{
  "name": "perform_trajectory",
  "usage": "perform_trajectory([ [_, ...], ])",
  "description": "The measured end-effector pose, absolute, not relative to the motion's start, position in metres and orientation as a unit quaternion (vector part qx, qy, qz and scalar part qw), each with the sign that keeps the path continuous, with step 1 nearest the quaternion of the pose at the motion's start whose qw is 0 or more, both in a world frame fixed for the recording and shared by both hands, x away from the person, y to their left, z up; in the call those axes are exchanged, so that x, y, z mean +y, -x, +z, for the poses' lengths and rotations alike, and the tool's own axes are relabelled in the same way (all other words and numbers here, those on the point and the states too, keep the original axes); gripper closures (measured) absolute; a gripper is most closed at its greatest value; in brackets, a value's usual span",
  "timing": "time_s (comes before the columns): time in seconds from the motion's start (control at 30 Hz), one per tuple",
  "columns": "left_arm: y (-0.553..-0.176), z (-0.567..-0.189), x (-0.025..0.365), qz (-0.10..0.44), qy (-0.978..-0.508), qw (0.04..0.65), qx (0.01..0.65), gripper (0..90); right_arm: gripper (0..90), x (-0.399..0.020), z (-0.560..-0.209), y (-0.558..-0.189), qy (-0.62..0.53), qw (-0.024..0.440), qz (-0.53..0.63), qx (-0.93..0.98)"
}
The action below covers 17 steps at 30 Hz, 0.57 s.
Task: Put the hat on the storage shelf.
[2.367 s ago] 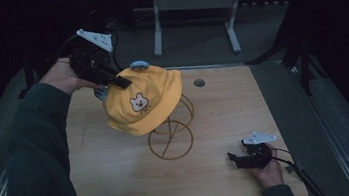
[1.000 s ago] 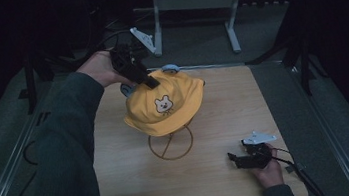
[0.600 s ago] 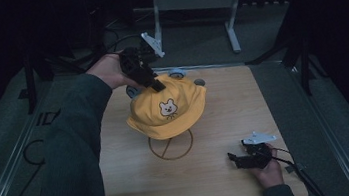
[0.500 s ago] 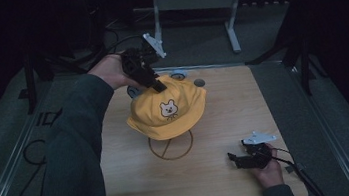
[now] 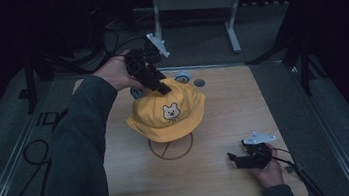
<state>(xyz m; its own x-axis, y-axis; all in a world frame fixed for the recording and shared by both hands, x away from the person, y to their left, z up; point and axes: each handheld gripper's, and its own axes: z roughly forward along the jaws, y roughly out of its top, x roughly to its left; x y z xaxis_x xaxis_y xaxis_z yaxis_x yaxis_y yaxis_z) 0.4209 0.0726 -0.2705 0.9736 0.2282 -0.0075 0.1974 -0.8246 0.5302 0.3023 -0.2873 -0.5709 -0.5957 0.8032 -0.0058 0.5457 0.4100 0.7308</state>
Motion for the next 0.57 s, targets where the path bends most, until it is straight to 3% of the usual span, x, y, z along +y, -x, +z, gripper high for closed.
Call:
perform_trajectory([
  [0.23, -0.419, -0.266, 0.083, 0.050, -0.949, 0.284, 0.129, 35.6, 20.6, -0.287, -0.571, -0.302, -0.412, 0.181, 0.355, 0.820],
  [0.57, -0.406, -0.250, 0.124, 0.072, -0.919, 0.362, 0.139, 31.9, 20.6, -0.287, -0.571, -0.302, -0.412, 0.181, 0.354, 0.820],
])
